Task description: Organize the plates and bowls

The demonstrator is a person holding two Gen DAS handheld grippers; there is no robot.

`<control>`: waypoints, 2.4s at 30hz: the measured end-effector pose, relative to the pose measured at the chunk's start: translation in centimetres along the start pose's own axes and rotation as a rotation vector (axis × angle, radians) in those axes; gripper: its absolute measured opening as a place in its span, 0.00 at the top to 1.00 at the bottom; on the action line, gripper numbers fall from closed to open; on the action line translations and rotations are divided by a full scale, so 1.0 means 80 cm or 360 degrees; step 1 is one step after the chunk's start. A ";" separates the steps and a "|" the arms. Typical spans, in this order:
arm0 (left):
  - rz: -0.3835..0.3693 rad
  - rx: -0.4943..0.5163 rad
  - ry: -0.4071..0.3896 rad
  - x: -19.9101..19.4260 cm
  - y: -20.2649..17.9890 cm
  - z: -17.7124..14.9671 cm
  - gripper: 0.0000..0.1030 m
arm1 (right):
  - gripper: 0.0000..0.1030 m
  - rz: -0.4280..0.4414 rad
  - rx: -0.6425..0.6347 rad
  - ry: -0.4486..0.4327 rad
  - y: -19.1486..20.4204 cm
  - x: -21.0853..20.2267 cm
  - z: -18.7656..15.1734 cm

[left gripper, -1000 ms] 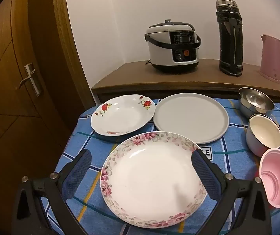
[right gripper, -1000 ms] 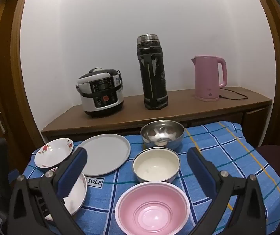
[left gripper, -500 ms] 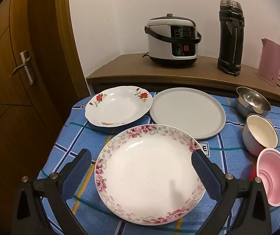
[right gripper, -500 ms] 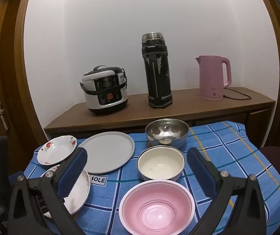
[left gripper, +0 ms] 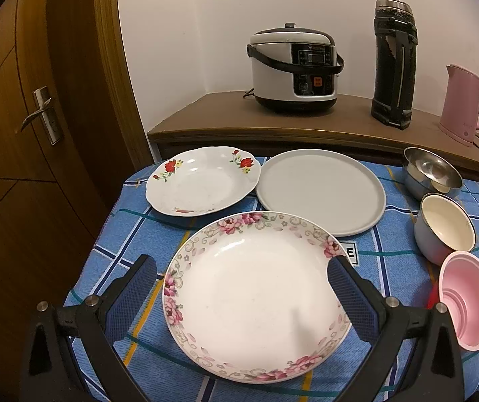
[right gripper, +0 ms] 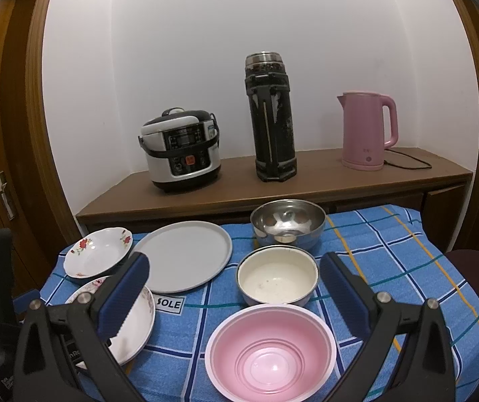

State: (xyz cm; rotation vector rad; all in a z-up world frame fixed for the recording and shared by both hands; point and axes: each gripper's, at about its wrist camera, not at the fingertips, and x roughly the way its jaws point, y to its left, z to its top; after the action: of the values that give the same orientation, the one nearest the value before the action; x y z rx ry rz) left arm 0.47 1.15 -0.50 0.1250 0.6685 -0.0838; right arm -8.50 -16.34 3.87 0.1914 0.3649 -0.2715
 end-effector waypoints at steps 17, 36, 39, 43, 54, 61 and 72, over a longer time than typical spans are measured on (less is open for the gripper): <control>0.0006 0.0000 0.0003 0.000 0.004 -0.001 0.00 | 0.00 0.0023 -0.0026 0.0019 0.009 0.002 -0.005; 0.0021 0.0000 0.0013 0.006 0.011 -0.003 0.00 | 0.02 0.0049 -0.0059 0.0020 0.022 0.003 -0.007; 0.0014 -0.0002 0.0021 0.009 0.016 -0.004 0.00 | 0.08 0.0067 -0.0071 0.0029 0.025 0.005 -0.007; -0.0003 -0.0011 0.0026 0.011 0.026 -0.002 0.00 | 0.14 0.0102 -0.0073 0.0045 0.028 0.012 -0.007; 0.0060 0.0013 0.0046 0.023 0.059 -0.002 0.00 | 0.25 0.0271 -0.0142 0.0131 0.053 0.033 -0.014; 0.0050 -0.0017 0.0071 0.030 0.070 0.001 0.00 | 0.26 0.0310 -0.0225 0.0153 0.073 0.039 -0.019; 0.0004 0.0018 0.0157 0.039 0.087 -0.008 0.00 | 0.34 0.0372 -0.0242 0.0275 0.080 0.053 -0.030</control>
State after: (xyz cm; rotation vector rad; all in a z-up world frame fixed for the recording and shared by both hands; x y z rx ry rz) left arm 3.33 7.98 -2.33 0.1414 0.7663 -0.0790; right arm -3.56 -10.66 0.93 0.1065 0.5279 0.0039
